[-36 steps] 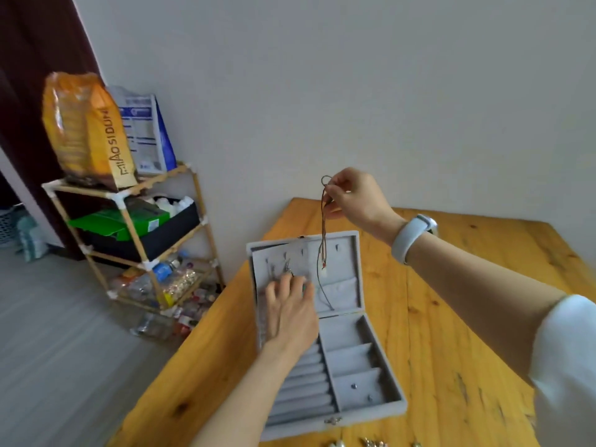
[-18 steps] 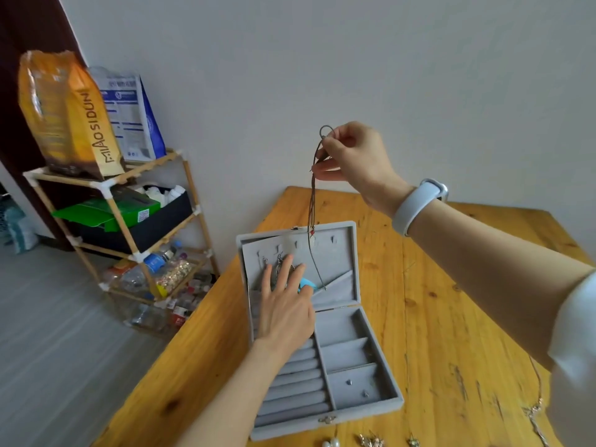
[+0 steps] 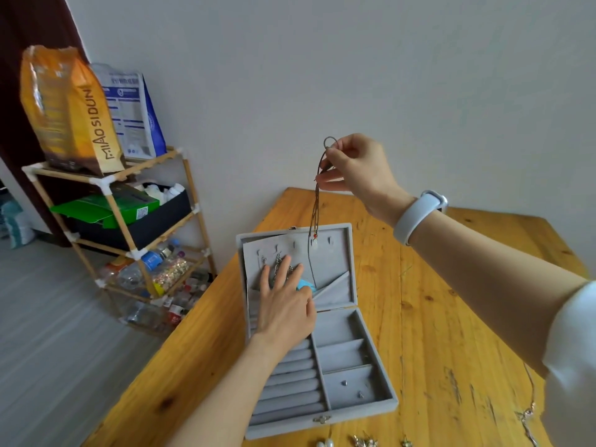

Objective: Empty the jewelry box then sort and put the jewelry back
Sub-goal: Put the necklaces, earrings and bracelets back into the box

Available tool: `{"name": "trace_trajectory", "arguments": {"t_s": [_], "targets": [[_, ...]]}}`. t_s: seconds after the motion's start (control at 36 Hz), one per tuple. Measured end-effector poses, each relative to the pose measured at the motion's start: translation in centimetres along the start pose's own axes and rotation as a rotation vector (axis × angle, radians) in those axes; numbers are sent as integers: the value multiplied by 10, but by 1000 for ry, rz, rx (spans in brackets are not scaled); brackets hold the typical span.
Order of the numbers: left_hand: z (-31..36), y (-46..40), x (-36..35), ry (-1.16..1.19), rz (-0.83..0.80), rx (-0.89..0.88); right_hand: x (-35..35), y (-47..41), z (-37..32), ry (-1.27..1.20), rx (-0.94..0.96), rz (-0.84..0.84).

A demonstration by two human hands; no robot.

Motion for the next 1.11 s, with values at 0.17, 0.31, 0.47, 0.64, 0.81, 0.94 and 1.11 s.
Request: {"name": "trace_trajectory", "arguments": {"t_s": [0.17,0.31,0.47,0.64,0.81,0.94,1.11], "targets": [[-2,6,3,-16,114,-18,-2,12,45,55,-88,-16],[-6,8,6,-16,240,-24,-4,20,77,125,-129,-26],[-10,20,8,60,366,-26,-3,34,95,125,-137,-49],[-11,16,9,51,339,-8,-9,40,88,13,-144,-136],[-9,11,0,6,285,-3,-17,43,91,177,-110,-235],[-6,11,3,-17,313,-30,-7,45,108,627,30,-140],[-8,10,9,-14,360,-19,-4,48,111,790,116,-18]]}}
Point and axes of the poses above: each hand's wrist, its own y-axis away from the middle knuckle, its own x-axis out of the back of the hand, z = x × y, the point moved 10 cm from there along -y, towards the middle knuckle, and after that the axes turned 2 degrees about -z, right-handed, at the moved point
